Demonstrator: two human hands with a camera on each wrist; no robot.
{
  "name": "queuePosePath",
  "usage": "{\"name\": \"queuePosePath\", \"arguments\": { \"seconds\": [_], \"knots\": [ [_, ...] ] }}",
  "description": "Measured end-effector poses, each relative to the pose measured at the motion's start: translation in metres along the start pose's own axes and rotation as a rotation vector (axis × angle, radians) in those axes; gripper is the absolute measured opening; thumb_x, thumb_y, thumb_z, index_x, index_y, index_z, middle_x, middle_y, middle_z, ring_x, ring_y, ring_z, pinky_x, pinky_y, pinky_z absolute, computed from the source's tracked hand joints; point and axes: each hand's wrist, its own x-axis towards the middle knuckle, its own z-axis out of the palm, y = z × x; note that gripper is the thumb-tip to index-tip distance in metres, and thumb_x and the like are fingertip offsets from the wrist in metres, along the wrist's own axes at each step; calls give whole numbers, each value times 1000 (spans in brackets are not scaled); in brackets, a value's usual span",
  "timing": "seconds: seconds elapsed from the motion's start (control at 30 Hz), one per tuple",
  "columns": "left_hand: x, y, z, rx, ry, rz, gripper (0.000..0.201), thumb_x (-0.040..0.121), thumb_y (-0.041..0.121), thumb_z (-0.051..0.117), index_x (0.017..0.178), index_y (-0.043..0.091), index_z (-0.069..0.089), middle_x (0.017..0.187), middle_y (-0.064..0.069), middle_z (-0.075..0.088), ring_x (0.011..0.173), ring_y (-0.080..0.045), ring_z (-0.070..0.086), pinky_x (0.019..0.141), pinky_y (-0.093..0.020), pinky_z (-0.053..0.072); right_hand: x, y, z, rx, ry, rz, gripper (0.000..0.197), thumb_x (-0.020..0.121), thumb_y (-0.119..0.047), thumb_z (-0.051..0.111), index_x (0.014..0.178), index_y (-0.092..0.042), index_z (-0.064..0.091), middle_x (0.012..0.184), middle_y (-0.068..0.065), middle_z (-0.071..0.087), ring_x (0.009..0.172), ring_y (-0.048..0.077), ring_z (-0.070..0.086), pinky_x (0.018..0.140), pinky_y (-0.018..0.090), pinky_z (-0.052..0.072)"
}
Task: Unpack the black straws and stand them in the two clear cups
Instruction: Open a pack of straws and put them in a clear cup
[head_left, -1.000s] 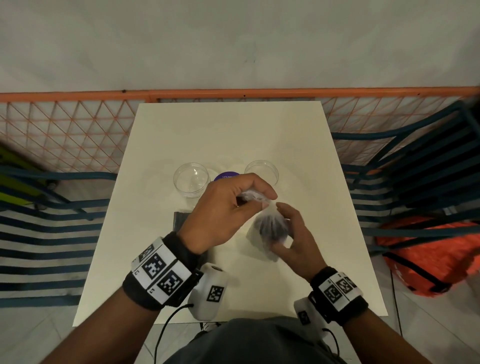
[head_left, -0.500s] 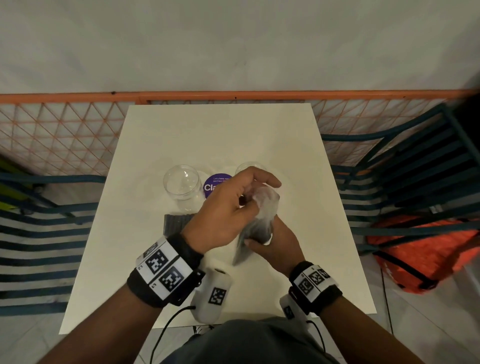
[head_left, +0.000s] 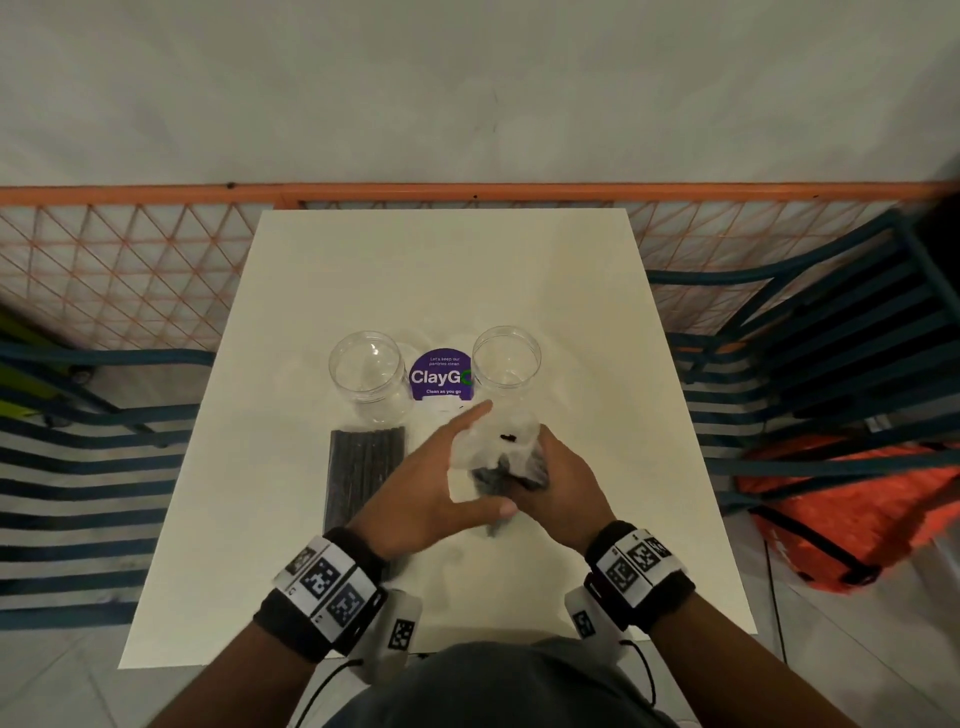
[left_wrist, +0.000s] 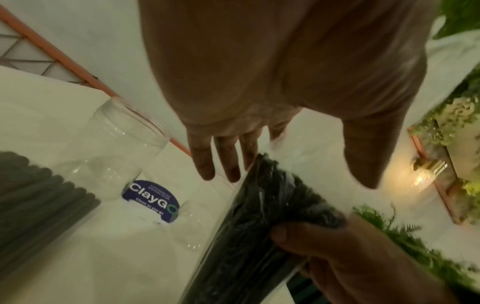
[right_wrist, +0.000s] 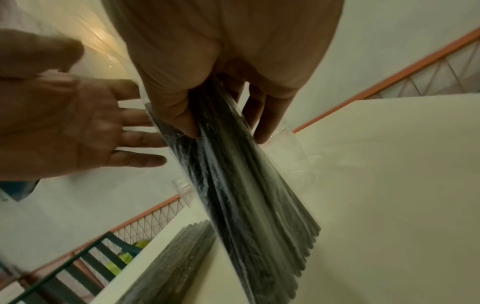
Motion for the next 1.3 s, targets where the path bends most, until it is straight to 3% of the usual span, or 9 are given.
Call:
{"name": "queuePosePath", "arguments": {
  "seconds": [0.17, 0.27, 0.33, 0.5, 0.73, 0.8, 0.9, 1.13, 1.3],
  "knots": [
    [7, -8, 30, -65, 134, -115, 87, 66, 64, 75, 135, 15, 57, 129, 3, 66, 121, -9, 60, 110, -42, 46, 2, 11, 9, -140, -166, 35, 69, 69, -34, 77, 131, -30, 46, 123, -10, 60, 110, 15, 58, 90, 40, 50],
    [11, -9, 36, -137, 282, -90, 80, 64, 64, 74, 135, 40, 46, 120, 5, 63, 112, -10, 63, 98, -29, 54, 1, 16, 14, -106, -146, 72, 60, 72, -31, 78, 126, -18, 57, 122, -2, 63, 112, 18, 59, 96, 42, 48],
    [12, -9, 39, -142, 323, -76, 87, 60, 58, 77, 134, 52, 33, 121, 15, 60, 110, -2, 62, 92, -13, 51, 1, 15, 15, -124, -161, 98, 54, 78, -27, 77, 125, -8, 59, 125, 8, 62, 117, 23, 57, 102, 39, 45],
    [15, -32, 51, -49, 158, -108, 83, 66, 39, 89, 136, 34, 45, 127, 11, 61, 113, 14, 55, 95, -4, 41, 0, 27, 22, -353, -240, 113, 53, 80, -41, 68, 127, -17, 60, 130, 5, 60, 120, 23, 54, 91, 19, 34],
    [16, -49, 58, 179, 84, -127, 65, 82, 59, 59, 134, 20, 54, 134, -6, 62, 125, -28, 55, 107, -50, 45, 8, 26, 21, -336, -262, 116, 68, 76, -53, 71, 132, -17, 56, 136, 7, 55, 126, 25, 49, 102, 24, 37],
    [18, -50, 56, 151, 26, -166, 60, 87, 52, 57, 137, 19, 50, 137, -8, 59, 127, -22, 53, 111, -45, 43, 8, 30, 20, -248, -215, 102, 95, 62, -70, 70, 138, -18, 48, 139, 3, 51, 130, 15, 47, 109, 32, 39],
    [23, -48, 51, 47, 6, -190, 53, 89, 42, 63, 134, 17, 52, 136, -5, 60, 124, -10, 55, 111, -36, 44, 6, 27, 9, -67, -172, 69, 94, 65, -32, 82, 145, -25, 33, 135, -12, 51, 120, -4, 50, 98, 17, 45],
    [23, -38, 47, -21, 126, -143, 68, 86, 27, 76, 138, 29, 32, 124, 31, 47, 112, 22, 50, 93, 3, 37, 3, 20, 5, -128, -64, 55, 58, 76, -41, 69, 129, -27, 49, 121, -7, 64, 106, 16, 61, 85, 25, 44],
    [20, -38, 47, 70, 218, -138, 60, 78, 49, 73, 128, 20, 57, 117, 9, 65, 107, -14, 65, 96, -30, 54, 1, 22, 8, -171, -71, 80, 50, 84, -31, 73, 128, -24, 51, 123, -4, 63, 105, 15, 60, 83, 23, 41]
  ]
}}
